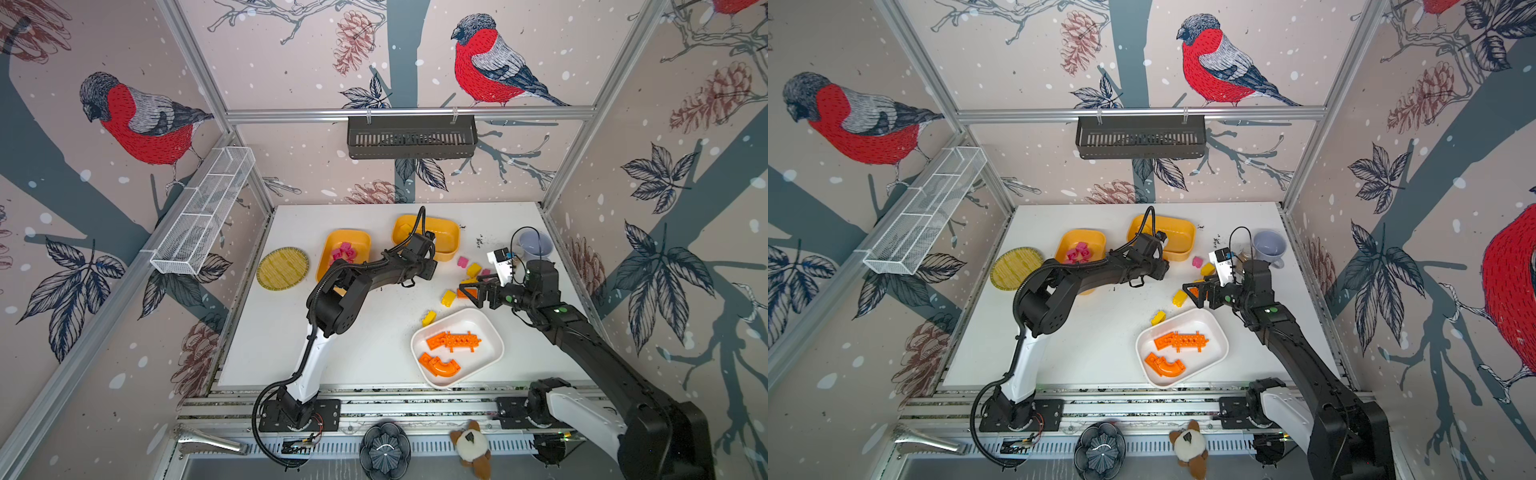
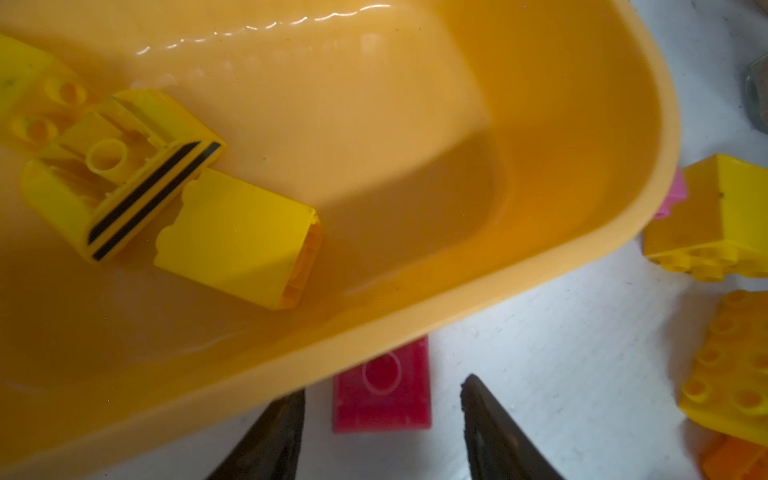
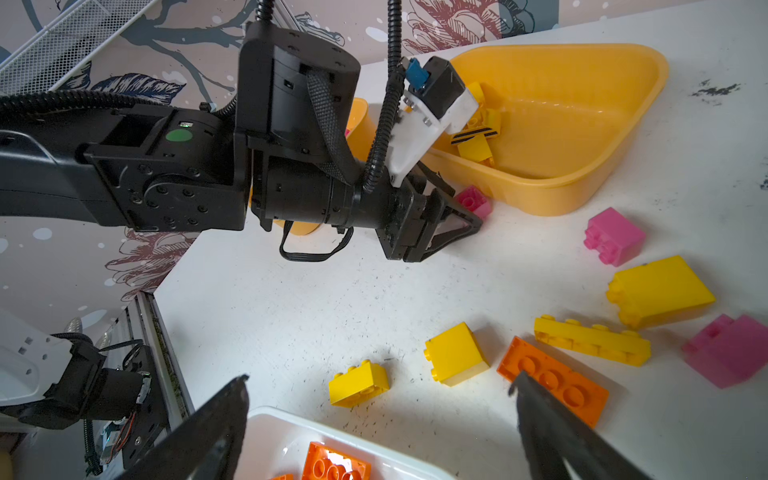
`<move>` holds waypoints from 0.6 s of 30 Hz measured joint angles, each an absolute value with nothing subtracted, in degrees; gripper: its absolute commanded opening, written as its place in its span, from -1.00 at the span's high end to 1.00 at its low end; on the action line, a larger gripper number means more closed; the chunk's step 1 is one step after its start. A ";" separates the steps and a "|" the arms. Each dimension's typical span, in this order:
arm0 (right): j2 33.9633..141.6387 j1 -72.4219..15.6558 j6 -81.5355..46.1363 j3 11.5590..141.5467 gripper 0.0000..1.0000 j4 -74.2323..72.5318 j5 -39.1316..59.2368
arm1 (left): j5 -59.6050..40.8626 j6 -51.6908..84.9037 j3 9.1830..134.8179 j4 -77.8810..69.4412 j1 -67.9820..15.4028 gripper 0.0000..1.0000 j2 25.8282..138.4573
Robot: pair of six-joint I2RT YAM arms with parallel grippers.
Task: Sort the legos into containers by color
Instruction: 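Grasp the pink brick beside the larger tub with the left gripper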
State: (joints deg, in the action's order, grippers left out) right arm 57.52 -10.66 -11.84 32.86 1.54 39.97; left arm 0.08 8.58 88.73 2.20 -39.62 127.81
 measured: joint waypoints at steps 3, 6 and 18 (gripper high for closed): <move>57.41 -10.57 -11.81 32.86 -0.99 1.72 39.97 | 0.10 8.56 89.52 2.00 -39.62 -0.14 128.81; 57.30 -10.52 -11.79 32.88 -0.99 1.93 39.97 | 0.12 8.51 90.06 1.98 -39.66 -0.06 129.49; 57.17 -9.78 -11.38 33.08 -0.99 3.27 39.99 | 0.21 6.85 90.72 0.14 -39.77 0.36 130.72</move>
